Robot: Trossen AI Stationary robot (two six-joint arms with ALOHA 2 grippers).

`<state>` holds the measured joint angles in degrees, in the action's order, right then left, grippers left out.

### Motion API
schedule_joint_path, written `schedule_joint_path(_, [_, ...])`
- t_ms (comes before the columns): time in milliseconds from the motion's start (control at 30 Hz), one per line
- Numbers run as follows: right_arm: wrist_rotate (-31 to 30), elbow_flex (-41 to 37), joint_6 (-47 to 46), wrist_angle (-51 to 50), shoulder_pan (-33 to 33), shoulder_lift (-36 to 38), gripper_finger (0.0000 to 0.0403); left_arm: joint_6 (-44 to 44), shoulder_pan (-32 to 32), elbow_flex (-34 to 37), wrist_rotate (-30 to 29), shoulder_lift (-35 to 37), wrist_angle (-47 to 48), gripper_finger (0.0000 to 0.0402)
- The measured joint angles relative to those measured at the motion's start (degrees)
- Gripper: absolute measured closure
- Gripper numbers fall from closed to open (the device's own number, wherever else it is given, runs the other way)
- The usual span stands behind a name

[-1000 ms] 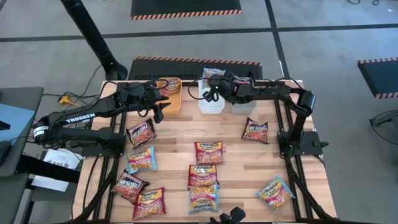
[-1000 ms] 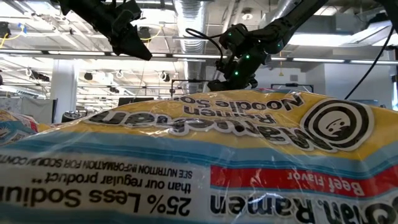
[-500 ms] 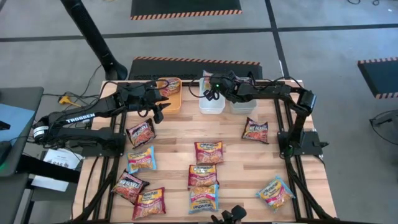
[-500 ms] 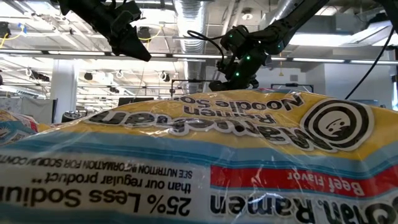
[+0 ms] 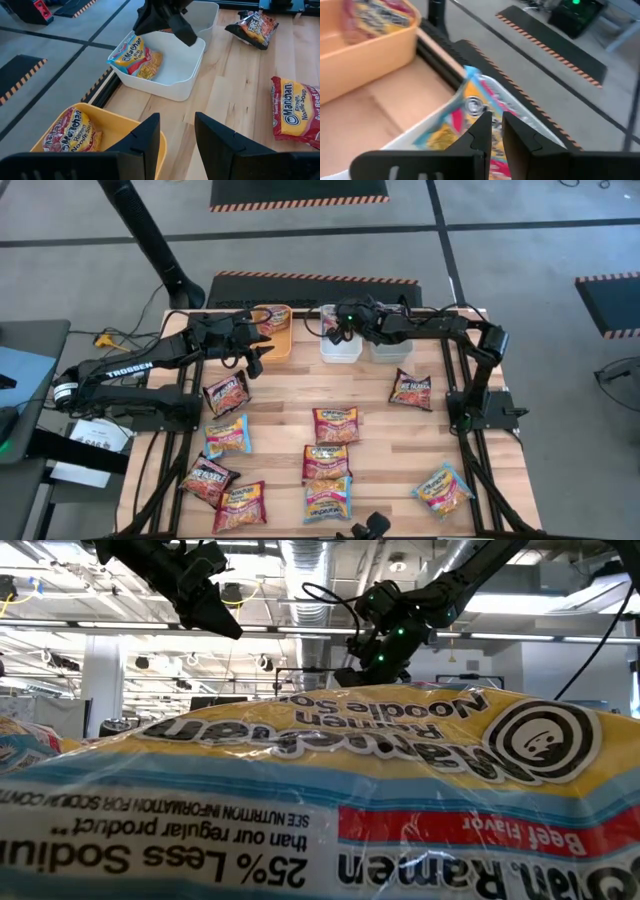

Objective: Sort Maruchan noodles
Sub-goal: Put the red noodle pack into the yellow bin

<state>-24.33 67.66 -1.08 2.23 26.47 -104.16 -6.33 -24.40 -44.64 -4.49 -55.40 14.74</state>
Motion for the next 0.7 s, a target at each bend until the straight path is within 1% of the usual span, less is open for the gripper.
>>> schedule_joint_path(133, [0.39, 1.51, 1.28, -2.01, -1.85, 0.04, 0.0334, 0.04, 0.00, 0.00, 0.02, 0.00, -0.02, 0.0287])
schedule_joint_path(333, [-0.45, 8.28, 7.22, -13.36, -5.76, 0.07, 0.0334, 0.59, 0.00, 0.00, 0.02, 0.00, -0.02, 0.0287])
schedule_joint_path(467, [-1.38, 12.21, 7.61, -20.07, -8.11, 0.07, 0.0334, 0.58, 0.00, 0.00, -0.05, 0.00, -0.06, 0.0287])
schedule_joint_path(567, [-1.53, 14.80, 7.59, -24.30, -9.12, 0.07, 0.0334, -0.40, 0.02, 0.00, -2.05, 0.00, -0.02, 0.0287])
schedule_joint_path(700, [-1.66, 17.71, 7.58, -30.17, -9.95, 0.07, 0.0334, -1.39, 0.00, 0.00, -2.42, 0.00, -0.02, 0.0287])
